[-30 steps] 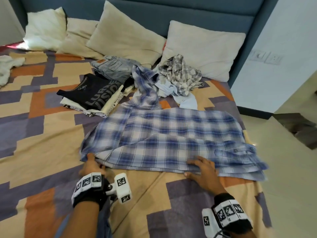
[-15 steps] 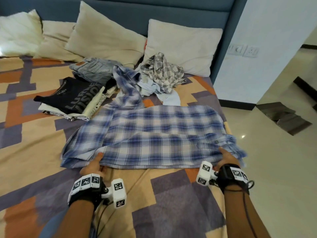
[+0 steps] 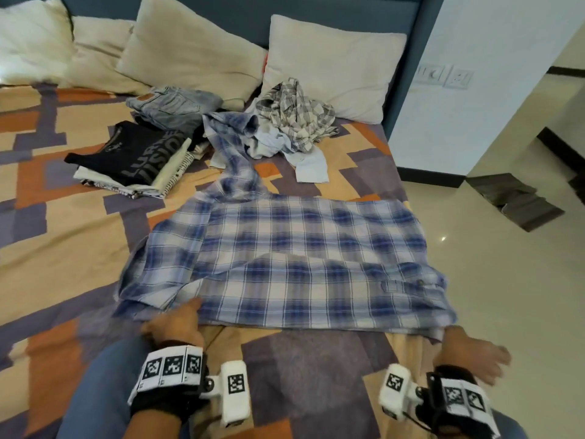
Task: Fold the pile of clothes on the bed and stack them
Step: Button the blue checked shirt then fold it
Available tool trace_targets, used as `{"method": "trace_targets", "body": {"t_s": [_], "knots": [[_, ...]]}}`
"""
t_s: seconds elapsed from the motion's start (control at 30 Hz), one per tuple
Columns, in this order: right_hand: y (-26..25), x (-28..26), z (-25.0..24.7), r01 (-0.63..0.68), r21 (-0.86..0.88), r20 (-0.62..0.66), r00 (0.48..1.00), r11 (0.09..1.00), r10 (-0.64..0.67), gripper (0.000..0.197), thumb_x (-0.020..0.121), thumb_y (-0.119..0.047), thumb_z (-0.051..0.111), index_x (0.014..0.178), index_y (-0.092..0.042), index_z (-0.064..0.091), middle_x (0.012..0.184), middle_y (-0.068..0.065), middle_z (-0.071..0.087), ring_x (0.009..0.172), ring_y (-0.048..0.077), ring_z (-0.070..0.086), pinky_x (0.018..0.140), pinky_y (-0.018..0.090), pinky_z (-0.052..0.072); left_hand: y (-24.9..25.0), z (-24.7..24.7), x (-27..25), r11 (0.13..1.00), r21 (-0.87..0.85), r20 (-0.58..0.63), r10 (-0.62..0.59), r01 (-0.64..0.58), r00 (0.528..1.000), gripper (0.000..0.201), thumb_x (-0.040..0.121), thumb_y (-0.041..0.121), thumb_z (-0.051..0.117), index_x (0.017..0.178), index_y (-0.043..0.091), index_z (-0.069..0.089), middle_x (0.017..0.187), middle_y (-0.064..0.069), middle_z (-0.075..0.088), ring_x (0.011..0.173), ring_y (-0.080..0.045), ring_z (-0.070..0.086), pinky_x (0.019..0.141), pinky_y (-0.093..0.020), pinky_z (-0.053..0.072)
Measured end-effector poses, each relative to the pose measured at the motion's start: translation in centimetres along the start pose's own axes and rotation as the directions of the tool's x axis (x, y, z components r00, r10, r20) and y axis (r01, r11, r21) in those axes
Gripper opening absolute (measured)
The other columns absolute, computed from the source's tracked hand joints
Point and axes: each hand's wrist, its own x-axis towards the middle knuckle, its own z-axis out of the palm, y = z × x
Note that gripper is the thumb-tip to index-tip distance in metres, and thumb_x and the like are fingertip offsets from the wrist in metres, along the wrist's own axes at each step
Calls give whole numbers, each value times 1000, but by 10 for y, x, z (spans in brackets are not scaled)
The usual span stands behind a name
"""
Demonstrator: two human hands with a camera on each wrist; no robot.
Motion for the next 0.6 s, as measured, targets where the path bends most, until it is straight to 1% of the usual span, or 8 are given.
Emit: {"method": "trace_targets", "body": {"t_s": [0.07,0.13,0.2,0.27,0.33,0.4,0.5,0.6], "knots": [[-10,-15,6,187,-125,-54,979,974,-195,53,82,-1,67,131,-8,48,136,21,48,127,40,44,98,46,37,14,7,-15,984,177,-35,16,-9,999,104,68,20,85,147,3,19,147,-26,31,131,-44,36,108,-47,34],[-10,-27,19,478,-74,216,864,875,-454,30,87,-2,65,116,-7,60,114,18,62,108,38,59,85,38,46,25,15,-38,915,381,7,138,-130,990,109,68,20,85,148,13,12,150,-28,16,136,-46,21,112,-52,20],[-12,-41,36,579,45,622,622,814,-476,12,90,-7,66,100,-13,66,96,7,69,92,27,66,79,36,52,25,29,-54,804,512,110,287,-302,951,87,73,23,81,142,20,28,146,-24,21,133,-43,24,110,-54,23],[-21,-54,55,622,79,872,336,779,-357,7,91,-11,67,96,-16,68,91,2,70,84,18,67,73,27,55,18,50,-53,748,464,332,350,-475,876,52,78,23,78,123,21,52,133,-15,46,119,-36,46,101,-48,39],[-30,-52,78,696,42,950,195,717,-245,6,91,-13,68,91,-19,68,87,-3,69,80,10,66,71,21,53,14,73,-48,776,306,595,296,-551,747,23,81,14,75,103,14,66,107,-7,66,100,-26,62,86,-35,50],[-39,-35,103,749,-9,947,219,663,-235,7,91,-15,68,89,-21,67,89,-4,69,85,11,65,82,30,54,23,100,-40,703,254,692,347,-664,632,10,83,10,73,91,13,70,95,-2,69,92,-20,65,85,-33,53],[-60,3,142,817,-98,879,338,568,-335,9,91,-14,68,100,-14,67,101,3,69,96,19,64,90,33,50,49,152,-12,474,268,714,487,-839,503,11,82,16,75,92,15,71,108,-7,68,101,-24,62,92,-37,50],[-89,39,185,885,-157,838,355,438,-415,28,90,-11,67,116,-4,64,116,14,67,107,30,62,92,34,47,80,204,33,273,322,770,482,-906,419,24,82,17,74,105,11,69,123,-10,60,113,-30,57,96,-39,44]]}}
